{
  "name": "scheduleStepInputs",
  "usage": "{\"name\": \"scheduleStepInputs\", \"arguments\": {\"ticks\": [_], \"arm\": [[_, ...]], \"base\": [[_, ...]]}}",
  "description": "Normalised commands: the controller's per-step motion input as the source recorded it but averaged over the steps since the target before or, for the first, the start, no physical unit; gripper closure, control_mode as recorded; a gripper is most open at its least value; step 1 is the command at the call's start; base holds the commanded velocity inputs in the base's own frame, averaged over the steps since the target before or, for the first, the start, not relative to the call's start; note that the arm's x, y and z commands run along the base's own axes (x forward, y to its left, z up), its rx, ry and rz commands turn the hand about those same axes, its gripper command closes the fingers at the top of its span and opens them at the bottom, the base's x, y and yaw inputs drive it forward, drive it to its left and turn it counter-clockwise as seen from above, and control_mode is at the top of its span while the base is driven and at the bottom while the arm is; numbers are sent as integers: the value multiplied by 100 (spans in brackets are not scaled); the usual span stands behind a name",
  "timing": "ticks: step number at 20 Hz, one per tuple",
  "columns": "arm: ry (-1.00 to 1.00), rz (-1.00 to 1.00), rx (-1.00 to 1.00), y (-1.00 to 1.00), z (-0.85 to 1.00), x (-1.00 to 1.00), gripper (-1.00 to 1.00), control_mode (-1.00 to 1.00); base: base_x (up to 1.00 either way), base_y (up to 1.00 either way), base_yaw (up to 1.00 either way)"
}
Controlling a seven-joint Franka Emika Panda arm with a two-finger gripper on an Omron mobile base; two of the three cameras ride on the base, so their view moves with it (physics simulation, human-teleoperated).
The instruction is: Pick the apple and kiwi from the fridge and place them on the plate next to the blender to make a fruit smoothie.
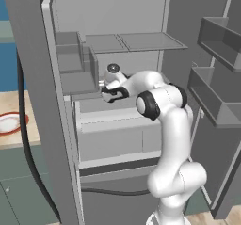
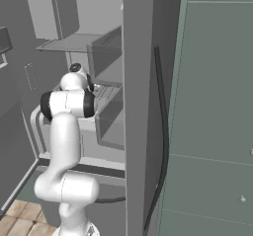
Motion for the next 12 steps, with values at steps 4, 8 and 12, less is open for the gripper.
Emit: {"name": "scheduleStepInputs", "arguments": {"ticks": [4, 8, 12], "arm": [[2, 0, 0, 0, -12, 44, -100, -100], [0, 0, 0, 0, -28, 43, -100, -100], [0, 0, -1, 6, -70, 6, 100, -100]], "base": [[0, 0, 0], [0, 0, 0], [0, 0, 0]]}}
